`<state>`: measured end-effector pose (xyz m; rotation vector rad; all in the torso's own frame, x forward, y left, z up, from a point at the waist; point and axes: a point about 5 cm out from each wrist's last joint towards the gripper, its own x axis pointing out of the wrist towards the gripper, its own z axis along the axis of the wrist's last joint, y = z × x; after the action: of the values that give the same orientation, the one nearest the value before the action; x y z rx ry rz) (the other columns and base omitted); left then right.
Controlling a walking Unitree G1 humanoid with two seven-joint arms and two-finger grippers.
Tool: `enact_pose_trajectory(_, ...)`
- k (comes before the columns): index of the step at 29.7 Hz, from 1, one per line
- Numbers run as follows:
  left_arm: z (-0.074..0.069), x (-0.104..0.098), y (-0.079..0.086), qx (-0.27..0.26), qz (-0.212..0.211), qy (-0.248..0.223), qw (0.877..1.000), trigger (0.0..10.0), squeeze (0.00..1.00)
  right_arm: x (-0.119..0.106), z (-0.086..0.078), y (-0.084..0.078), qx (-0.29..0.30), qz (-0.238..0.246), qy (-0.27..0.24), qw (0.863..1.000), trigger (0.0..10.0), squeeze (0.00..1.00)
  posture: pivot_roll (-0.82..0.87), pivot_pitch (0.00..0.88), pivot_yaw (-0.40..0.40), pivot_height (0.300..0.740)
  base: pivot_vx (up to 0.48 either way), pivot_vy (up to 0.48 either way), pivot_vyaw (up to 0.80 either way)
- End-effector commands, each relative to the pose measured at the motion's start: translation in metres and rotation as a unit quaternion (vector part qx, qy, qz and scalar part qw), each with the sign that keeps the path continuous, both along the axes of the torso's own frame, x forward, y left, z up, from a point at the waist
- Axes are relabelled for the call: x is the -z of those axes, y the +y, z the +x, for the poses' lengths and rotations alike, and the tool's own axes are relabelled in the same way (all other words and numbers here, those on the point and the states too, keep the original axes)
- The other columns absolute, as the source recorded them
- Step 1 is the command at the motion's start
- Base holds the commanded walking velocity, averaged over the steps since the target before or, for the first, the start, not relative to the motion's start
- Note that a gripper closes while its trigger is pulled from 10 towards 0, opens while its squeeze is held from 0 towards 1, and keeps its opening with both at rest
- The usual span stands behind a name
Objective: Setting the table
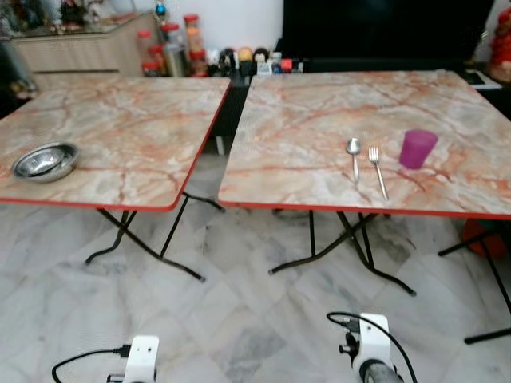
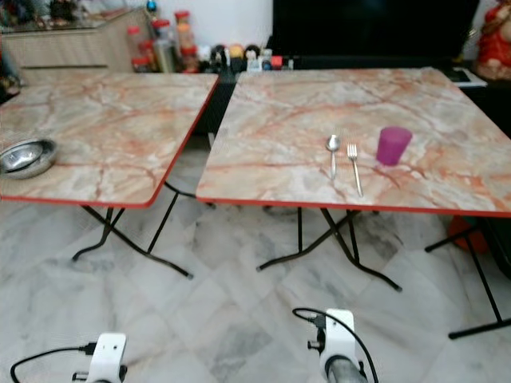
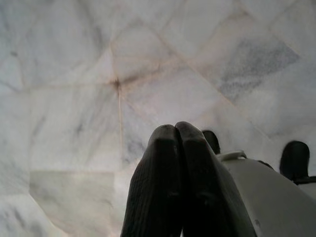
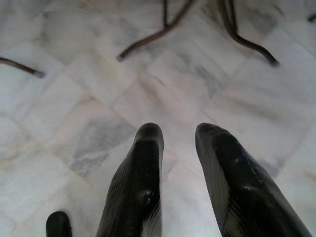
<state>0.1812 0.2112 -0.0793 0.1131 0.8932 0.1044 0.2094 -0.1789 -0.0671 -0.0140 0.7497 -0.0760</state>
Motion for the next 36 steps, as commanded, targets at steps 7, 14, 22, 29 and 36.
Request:
enact_pose_trajectory(7,-0.013,0.006,-0.003,-0.009,-0.005,0.014,1.000,10.0,0.00,-0.020,0.026,0.005,-0.013,-0.003,-0.075,0.997,10.0,0.00,-0.09,0.000,-0.004,0.740,0.000,0.000,0.00)
enact_pose_trajectory(14,-0.011,0.006,-0.003,-0.009,-0.007,0.014,1.000,10.0,0.00,-0.036,0.046,0.007,-0.022,-0.013,-0.121,0.992,10.0,0.00,-0.10,0.000,-0.010,0.740,0.179,0.000,0.00)
enact_pose_trajectory(22,-0.001,0.003,-0.010,-0.001,-0.015,0.008,1.000,10.0,0.00,-0.032,0.043,0.000,0.000,-0.021,-0.100,0.995,10.0,0.00,-0.10,0.000,-0.010,0.740,0.250,0.000,-0.15)
enact_pose_trajectory(29,0.000,0.002,-0.008,0.000,-0.016,0.008,1.000,10.0,0.00,-0.019,0.025,-0.007,0.020,-0.022,-0.063,0.998,10.0,0.00,-0.11,0.000,0.000,0.740,0.139,0.000,0.00)
enact_pose_trajectory(36,0.000,0.002,-0.007,-0.007,-0.018,0.007,1.000,10.0,0.00,-0.003,0.002,-0.013,0.044,-0.012,-0.014,0.999,10.0,0.00,-0.09,0.000,-0.004,0.740,0.000,0.000,-0.44)
